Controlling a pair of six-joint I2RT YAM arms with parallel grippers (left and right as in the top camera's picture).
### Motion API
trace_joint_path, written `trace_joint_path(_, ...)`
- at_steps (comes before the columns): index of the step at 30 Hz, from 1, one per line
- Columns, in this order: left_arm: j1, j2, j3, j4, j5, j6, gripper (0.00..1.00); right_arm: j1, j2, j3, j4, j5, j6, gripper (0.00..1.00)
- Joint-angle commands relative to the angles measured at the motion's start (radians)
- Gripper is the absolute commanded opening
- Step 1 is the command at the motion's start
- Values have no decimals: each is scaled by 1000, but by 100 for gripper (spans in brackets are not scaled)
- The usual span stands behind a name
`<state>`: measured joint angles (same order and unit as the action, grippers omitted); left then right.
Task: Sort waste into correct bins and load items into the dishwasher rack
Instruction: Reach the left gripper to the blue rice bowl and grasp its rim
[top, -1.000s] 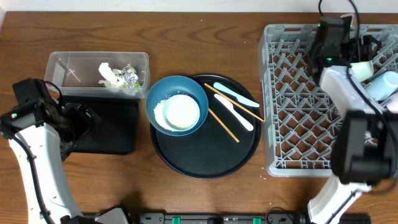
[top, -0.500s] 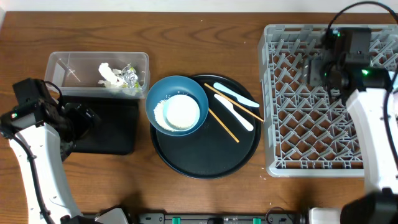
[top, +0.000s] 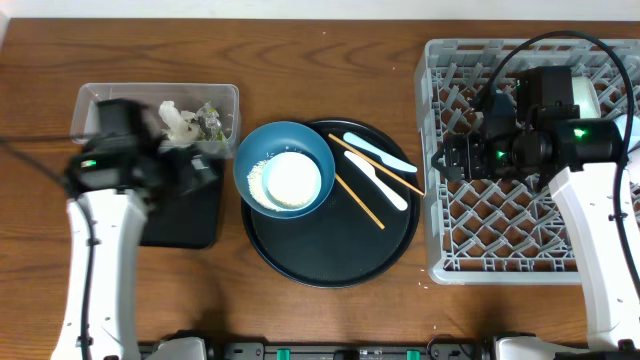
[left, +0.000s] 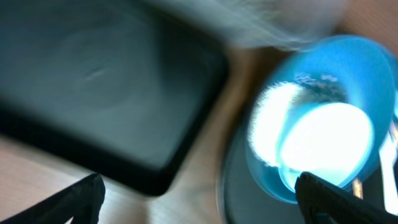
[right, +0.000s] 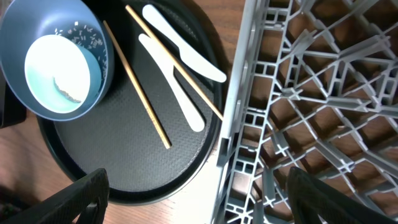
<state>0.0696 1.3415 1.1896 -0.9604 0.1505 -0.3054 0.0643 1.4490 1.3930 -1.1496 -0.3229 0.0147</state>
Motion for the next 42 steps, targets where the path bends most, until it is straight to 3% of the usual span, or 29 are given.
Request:
trace_joint_path(1,-168,-2,6,61,-9,50,99,16,-9,2,-2,-18,-12,87)
trace_joint_path(10,-504,97,6,296,-145,50,99,15,-9,2,-20,-18,-12,85)
trace_joint_path(21,-558,327,6,406,-144,45,95,15,-9,2,-45,29,-13,84)
trace_joint_path(26,-565,390,6,409,-136,37,83,16,-9,2,-48,35,-13,85)
trace_joint_path(31,-589,437,5,410,-136,30,80,16,-9,2,-48,35,-13,85)
trace_joint_path(38,-626,480,5,417,-136,30,66,15,-9,2,-51,35,-13,85)
trace_joint_path(42,-638,485,5,417,-136,30,52,16,-9,2,-54,35,-13,85)
